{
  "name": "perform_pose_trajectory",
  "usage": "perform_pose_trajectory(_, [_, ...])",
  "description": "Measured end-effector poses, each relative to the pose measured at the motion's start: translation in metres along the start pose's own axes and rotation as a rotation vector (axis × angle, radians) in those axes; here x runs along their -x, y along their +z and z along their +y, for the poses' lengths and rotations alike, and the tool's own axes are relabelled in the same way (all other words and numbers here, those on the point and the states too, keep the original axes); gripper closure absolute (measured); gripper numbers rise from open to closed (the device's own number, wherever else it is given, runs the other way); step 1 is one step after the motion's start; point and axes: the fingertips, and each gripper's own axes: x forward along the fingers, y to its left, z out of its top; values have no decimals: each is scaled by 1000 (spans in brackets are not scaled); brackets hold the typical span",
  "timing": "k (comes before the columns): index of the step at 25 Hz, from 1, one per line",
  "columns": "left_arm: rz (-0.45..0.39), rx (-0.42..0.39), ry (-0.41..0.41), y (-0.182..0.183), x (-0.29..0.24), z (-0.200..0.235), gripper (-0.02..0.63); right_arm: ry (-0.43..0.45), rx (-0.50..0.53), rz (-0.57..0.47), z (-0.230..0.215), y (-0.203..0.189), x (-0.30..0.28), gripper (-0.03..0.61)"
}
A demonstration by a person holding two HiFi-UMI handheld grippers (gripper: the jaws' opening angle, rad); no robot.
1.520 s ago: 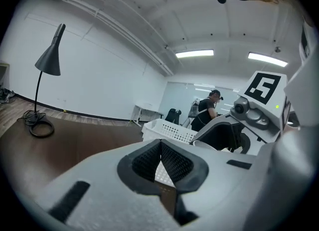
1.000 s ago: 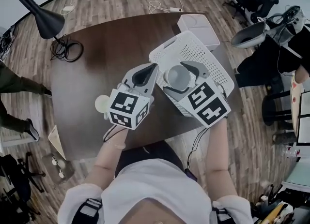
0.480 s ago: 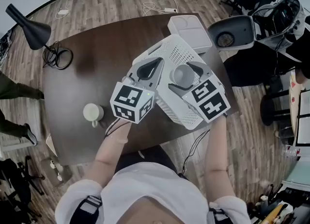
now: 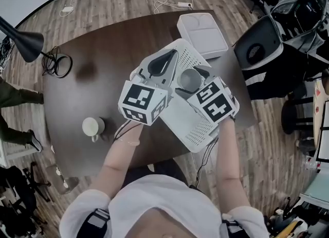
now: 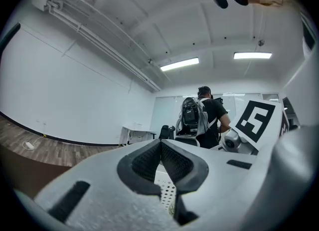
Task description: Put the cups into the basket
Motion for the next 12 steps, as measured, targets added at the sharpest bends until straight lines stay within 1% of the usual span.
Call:
perform_pose_trajectory(3, [-5, -4, 25, -7, -11, 12, 603, 26, -27, 7, -3, -6, -19, 189])
perform_pose_trajectory(6, [18, 15, 40, -15, -19, 19, 603, 32, -50, 17, -10, -15, -36, 189])
perform_pose_trajectory(8, [-9, 19, 38, -11, -23, 22, 603, 41, -65, 26, -12, -20, -47, 189])
perform_pose_trajectory(10, [-46, 2, 35, -7, -26, 24, 603, 52, -68, 36, -12, -23, -61, 189])
perform_pose_trajectory(12, [-33, -18, 35, -12, -27, 27, 603, 58, -50, 51, -10, -25, -75, 189])
